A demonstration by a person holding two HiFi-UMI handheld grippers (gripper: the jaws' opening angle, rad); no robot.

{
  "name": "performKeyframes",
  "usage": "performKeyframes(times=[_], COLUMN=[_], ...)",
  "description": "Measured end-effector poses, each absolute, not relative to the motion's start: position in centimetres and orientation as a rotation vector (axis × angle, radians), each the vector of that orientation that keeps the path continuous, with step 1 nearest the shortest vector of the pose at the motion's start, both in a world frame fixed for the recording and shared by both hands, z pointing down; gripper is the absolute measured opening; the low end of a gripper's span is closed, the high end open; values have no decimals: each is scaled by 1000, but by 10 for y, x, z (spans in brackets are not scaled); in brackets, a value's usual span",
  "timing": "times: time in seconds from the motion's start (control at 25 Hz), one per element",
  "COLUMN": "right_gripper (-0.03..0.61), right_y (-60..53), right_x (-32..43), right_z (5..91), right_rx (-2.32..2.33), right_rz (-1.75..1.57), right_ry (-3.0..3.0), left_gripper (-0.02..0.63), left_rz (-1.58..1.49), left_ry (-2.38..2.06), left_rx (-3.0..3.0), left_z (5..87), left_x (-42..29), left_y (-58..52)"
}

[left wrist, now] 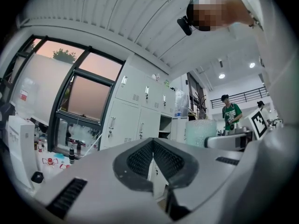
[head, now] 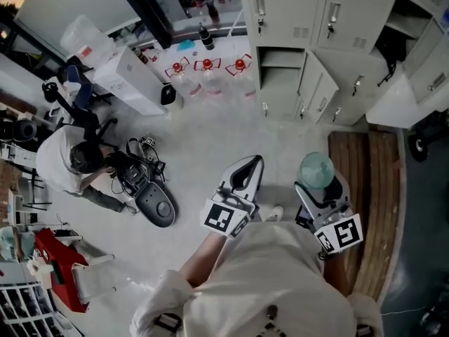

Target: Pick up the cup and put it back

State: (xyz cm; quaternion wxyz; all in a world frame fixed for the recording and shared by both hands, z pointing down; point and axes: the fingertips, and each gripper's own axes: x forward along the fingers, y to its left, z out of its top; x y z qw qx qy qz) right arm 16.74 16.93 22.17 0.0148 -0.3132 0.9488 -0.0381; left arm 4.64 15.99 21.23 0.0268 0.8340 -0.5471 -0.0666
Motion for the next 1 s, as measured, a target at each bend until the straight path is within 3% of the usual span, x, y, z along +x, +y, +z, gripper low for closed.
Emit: performKeyframes(times=[1.0], right_gripper=[342], right_y=[154], right_x=[160], right_z=[239], right_rx=[-1007], right_rz=[-173], right_ry=[2979], left_gripper=[8], left_rz=[-175], left_ry=[-1677], left_rx=[2560], left_z=[229], left_x=[37], left_y=[146])
